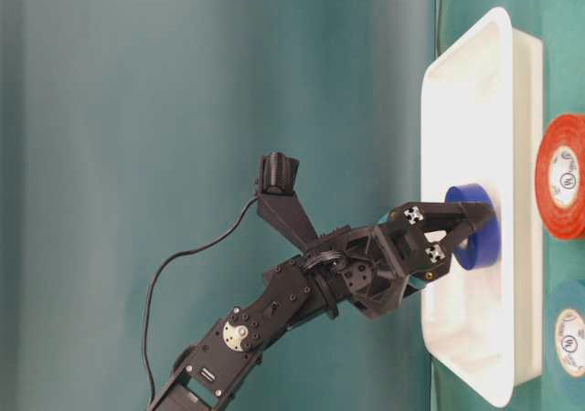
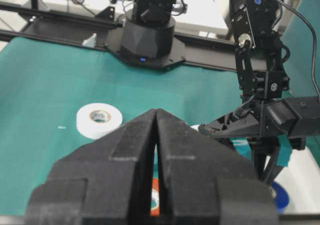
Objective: Pick up the tape from a random location and place it into the white case.
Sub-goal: 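Lower the blue roll into the white tray with the left gripper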
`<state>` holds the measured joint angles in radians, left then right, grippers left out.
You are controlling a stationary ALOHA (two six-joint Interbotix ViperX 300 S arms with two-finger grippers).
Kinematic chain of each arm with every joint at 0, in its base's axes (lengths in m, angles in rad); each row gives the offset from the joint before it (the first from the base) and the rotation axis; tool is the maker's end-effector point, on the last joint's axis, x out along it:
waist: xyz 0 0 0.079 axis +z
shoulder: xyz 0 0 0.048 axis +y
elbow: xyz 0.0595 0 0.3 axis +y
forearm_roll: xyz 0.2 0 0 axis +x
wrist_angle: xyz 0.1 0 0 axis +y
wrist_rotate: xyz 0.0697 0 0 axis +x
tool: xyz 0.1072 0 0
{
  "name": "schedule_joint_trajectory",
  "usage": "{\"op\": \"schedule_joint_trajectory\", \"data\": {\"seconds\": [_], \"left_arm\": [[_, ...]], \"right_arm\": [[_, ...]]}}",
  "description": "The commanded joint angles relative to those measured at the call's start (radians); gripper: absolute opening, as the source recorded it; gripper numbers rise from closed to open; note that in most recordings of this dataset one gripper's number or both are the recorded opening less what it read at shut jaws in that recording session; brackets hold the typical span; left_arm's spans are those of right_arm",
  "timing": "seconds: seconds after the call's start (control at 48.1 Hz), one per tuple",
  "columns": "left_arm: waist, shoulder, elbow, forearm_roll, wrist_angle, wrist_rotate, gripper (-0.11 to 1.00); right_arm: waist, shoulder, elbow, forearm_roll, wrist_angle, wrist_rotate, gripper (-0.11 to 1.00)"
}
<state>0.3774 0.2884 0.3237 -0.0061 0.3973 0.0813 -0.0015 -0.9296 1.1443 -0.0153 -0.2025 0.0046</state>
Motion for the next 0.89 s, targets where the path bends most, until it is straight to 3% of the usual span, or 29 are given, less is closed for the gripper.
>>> {"op": "schedule_joint_trajectory", "data": {"seconds": [0.0, 0.104, 0.166, 0.332, 0.873], "left_arm": [[0.002, -0.020, -0.008, -0.002, -0.005, 0.000, 0.48], [0.002, -0.020, -0.009, -0.002, -0.008, 0.000, 0.79], [0.000, -0.020, -0.009, -0.002, -0.009, -0.006, 0.89], [0.000, -0.020, -0.009, -0.003, -0.008, -0.015, 0.77], [-0.002, -0.066, -0.014, -0.002, 0.015, -0.015, 0.77]], "right_arm": [[0.003, 0.008, -0.017, -0.002, -0.005, -0.002, 0.00], [0.003, 0.008, -0.017, -0.002, -0.005, -0.002, 0.00], [0.003, 0.008, -0.017, -0.002, -0.005, -0.002, 0.00], [0.003, 0.008, -0.017, -0.002, -0.003, -0.002, 0.00], [0.003, 0.009, -0.017, -0.002, -0.005, -0.002, 0.00]]}}
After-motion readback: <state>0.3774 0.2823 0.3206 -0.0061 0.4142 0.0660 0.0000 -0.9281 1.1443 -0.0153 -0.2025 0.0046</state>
